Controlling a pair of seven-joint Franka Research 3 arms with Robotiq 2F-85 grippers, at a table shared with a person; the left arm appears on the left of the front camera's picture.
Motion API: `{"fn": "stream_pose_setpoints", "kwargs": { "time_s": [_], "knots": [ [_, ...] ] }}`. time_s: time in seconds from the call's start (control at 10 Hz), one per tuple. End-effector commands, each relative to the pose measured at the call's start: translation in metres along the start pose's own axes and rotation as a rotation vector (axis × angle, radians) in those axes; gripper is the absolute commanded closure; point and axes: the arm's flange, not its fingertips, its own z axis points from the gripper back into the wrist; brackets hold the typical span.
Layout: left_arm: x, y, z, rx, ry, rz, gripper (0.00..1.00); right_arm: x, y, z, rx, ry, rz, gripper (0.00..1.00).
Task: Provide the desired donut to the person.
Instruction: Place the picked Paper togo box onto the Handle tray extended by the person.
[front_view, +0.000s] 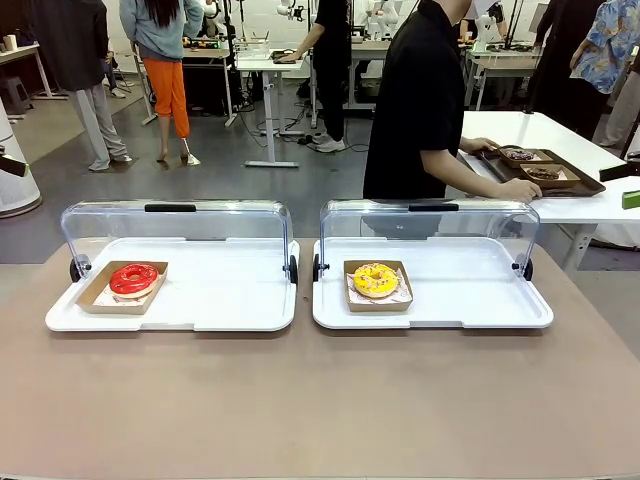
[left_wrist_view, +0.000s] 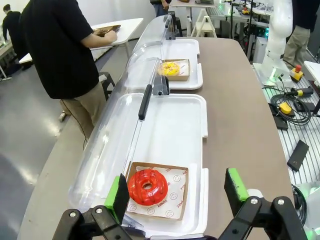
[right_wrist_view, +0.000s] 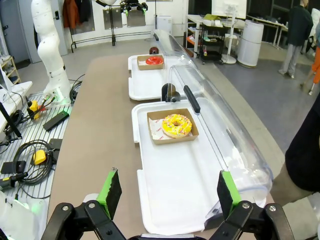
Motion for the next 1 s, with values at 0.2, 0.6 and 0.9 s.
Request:
{"fn": "stream_pose_setpoints", "kwargs": {
  "time_s": [0.2, 0.6, 0.9],
  "knots": [
    [0.0000, -0.0006, 0.0013, 0.002, 0.000, -0.004, 0.00, 0.0008, 0.0004, -0.0005, 0.005, -0.004, 0.001, 0.00],
    [0.0000, -0.0006, 0.0013, 0.002, 0.000, -0.004, 0.00, 0.0008, 0.0004, -0.0005, 0.005, -0.004, 0.001, 0.00],
    [0.0000, -0.0006, 0.0013, 0.002, 0.000, -0.004, 0.00, 0.0008, 0.0004, -0.0005, 0.005, -0.004, 0.001, 0.00]
  ]
}}
